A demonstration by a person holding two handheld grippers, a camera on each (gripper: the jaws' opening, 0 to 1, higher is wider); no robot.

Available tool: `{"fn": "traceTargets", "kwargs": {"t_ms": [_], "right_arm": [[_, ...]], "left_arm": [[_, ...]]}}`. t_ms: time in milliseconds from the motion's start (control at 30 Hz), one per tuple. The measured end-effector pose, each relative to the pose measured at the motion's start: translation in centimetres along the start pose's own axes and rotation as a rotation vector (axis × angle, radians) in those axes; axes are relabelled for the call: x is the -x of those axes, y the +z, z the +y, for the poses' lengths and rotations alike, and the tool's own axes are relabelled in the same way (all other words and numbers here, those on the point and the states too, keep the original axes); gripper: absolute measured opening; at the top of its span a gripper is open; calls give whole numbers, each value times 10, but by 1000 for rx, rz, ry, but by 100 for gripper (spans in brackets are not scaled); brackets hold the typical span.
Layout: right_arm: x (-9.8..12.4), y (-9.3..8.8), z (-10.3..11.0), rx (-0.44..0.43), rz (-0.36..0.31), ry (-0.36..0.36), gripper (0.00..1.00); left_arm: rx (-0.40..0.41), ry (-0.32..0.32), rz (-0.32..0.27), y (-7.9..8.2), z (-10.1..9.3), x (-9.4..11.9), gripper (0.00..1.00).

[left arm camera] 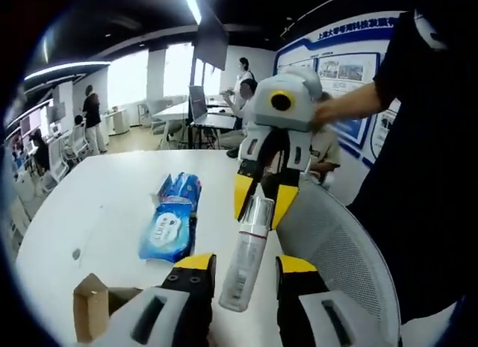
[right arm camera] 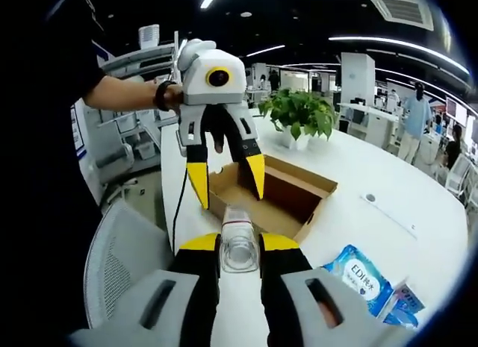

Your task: Operate the shoe box by opening the lid, removing the specified soft item, and placing it in the target area until the item is outside and the box remains undamaged.

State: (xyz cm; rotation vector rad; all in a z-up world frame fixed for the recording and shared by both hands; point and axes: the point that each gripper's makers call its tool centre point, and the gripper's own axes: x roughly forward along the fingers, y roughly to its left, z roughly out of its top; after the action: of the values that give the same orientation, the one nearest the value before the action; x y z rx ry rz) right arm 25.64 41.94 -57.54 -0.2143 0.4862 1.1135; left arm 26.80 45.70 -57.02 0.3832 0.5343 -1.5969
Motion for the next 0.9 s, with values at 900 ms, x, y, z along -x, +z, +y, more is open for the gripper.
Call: {"fn": "traceTargets", "kwargs": {"t_ms": [900], "right_arm": [[31, -54, -19, 20, 197, -28, 17]], "left_arm": [[181, 226, -67, -47, 8, 13, 38]]}}
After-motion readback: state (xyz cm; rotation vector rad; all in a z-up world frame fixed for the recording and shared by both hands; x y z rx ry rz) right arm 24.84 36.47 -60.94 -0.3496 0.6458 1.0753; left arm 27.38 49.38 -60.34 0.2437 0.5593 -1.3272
